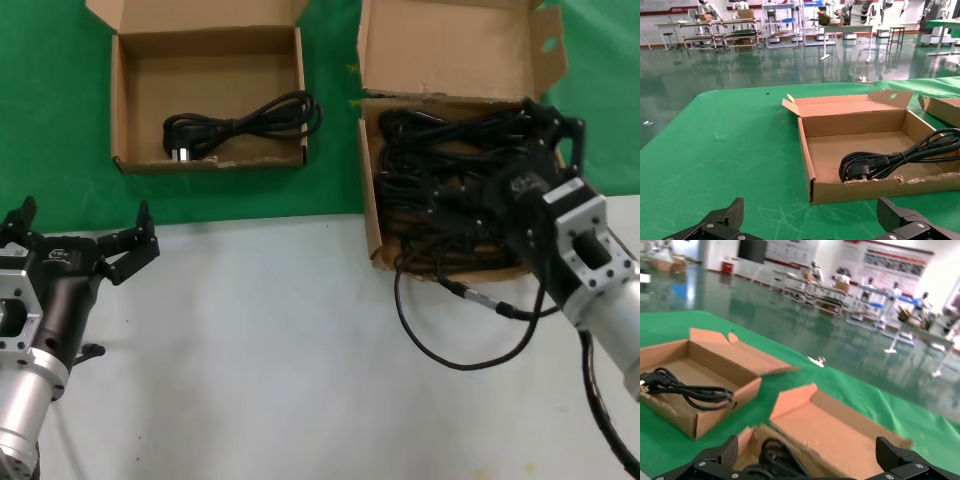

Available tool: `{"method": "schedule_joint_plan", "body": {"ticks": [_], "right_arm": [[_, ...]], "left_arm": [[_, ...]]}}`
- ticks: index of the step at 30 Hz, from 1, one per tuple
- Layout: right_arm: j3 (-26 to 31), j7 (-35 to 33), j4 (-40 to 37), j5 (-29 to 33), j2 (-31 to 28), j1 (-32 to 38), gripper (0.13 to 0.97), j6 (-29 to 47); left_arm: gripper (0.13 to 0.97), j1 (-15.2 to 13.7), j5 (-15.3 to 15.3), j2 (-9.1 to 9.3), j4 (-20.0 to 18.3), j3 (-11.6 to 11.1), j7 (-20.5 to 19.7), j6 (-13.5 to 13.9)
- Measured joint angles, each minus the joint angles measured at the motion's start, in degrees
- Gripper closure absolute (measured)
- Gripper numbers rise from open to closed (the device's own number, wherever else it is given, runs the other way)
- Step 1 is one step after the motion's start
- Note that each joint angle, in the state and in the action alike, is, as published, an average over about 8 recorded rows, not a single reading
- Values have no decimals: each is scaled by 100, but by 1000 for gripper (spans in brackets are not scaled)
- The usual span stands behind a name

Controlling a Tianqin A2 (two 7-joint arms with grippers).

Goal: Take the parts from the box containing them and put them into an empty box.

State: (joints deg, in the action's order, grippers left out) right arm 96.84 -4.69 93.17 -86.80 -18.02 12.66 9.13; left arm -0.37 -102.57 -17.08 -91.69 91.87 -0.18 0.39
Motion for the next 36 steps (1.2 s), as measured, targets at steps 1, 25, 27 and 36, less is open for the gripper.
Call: {"method": "schedule_joint_plan", "body": {"ticks": [1, 25, 27, 36], "right_arm": [[-20, 19, -6, -64, 3, -50, 129, -36], [-459, 417, -133, -1452, 74, -1124, 129, -811], [-463, 421, -134, -1464, 75, -1134, 129, -818], [-464, 422, -134, -1467, 75, -1137, 129, -820]], "left_arm": [[204, 1, -2, 0, 0, -1, 1, -2], [132, 33, -50, -10, 1, -17, 16, -35], [132, 33, -50, -10, 1, -17, 16, -35], [132, 33, -50, -10, 1, -17, 17, -35]]}}
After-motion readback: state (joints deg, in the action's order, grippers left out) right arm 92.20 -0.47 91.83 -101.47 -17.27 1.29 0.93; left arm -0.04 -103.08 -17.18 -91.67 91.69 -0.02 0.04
